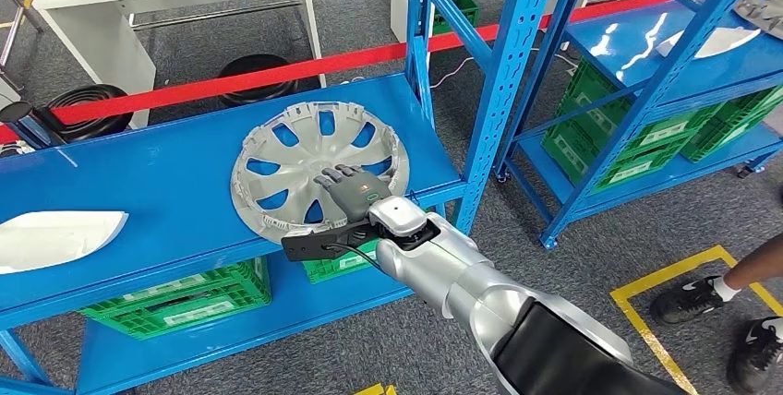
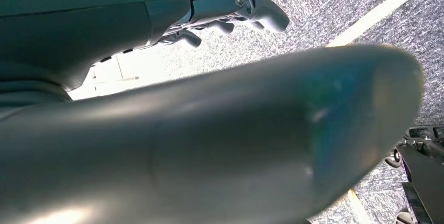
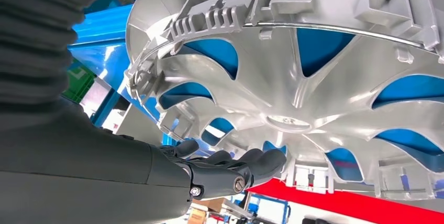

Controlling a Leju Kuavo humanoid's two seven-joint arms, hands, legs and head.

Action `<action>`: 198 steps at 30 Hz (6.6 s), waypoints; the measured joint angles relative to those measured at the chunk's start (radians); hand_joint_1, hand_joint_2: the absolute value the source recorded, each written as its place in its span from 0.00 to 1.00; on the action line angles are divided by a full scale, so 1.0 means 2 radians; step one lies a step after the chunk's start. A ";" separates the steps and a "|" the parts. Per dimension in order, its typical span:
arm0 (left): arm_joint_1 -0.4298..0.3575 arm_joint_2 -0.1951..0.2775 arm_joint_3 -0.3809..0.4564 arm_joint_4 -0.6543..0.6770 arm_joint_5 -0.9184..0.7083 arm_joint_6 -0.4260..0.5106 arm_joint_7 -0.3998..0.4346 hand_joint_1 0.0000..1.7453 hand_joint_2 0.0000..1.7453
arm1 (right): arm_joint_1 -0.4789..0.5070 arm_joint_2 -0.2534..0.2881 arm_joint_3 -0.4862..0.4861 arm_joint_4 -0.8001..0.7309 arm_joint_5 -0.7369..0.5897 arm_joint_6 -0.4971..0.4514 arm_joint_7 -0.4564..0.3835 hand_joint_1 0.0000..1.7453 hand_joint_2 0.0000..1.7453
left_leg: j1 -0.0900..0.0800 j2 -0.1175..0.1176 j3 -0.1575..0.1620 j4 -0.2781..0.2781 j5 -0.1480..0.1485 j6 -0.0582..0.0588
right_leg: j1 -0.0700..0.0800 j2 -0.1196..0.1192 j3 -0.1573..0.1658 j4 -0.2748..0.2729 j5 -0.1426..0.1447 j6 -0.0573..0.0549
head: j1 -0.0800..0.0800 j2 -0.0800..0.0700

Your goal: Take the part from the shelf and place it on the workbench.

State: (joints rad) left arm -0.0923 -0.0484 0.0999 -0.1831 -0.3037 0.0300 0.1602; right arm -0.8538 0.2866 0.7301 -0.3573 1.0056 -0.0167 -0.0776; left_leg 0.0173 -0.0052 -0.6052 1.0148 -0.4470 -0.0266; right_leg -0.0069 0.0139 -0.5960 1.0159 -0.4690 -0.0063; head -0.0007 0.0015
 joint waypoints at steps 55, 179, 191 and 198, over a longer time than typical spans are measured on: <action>-0.001 0.000 0.000 -0.001 -0.011 0.000 0.000 0.00 0.00 | 0.022 -0.008 0.000 0.012 -0.038 0.024 0.001 1.00 1.00 | 0.000 0.000 0.000 0.000 0.000 0.000 | 0.000 0.000 0.000 0.000 0.000 0.000 | 0.000 0.000; 0.013 -0.005 0.061 -0.001 0.009 0.033 0.000 0.00 1.00 | 0.010 -0.075 0.091 -0.498 -0.036 -0.121 -0.098 1.00 1.00 | 0.000 0.000 0.000 0.000 -0.001 0.000 | 0.000 0.000 0.000 0.000 -0.001 0.001 | 0.000 0.000; 0.013 -0.005 0.085 -0.001 0.034 0.013 0.000 0.00 1.00 | 0.014 -0.085 0.110 -0.514 -0.037 -0.121 -0.096 1.00 1.00 | 0.000 0.000 0.000 0.000 0.000 0.000 | 0.000 0.000 0.000 0.000 -0.001 0.001 | 0.000 0.000; 0.012 -0.005 0.093 -0.002 0.038 -0.004 0.000 0.00 1.00 | 0.016 -0.093 0.110 -0.517 -0.038 -0.121 -0.096 1.00 1.00 | 0.000 0.000 0.000 0.000 -0.001 0.000 | 0.000 0.000 0.000 0.000 -0.001 0.001 | 0.000 0.000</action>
State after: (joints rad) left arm -0.0683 -0.0584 0.2853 -0.1881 -0.2275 0.0227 0.1602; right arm -0.8215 0.0997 0.9495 -1.3923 0.9288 -0.2593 -0.2692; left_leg 0.0174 -0.0053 -0.6053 1.0146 -0.4480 -0.0275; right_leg -0.0070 0.0136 -0.5960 1.0168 -0.4712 -0.0046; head -0.0008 0.0015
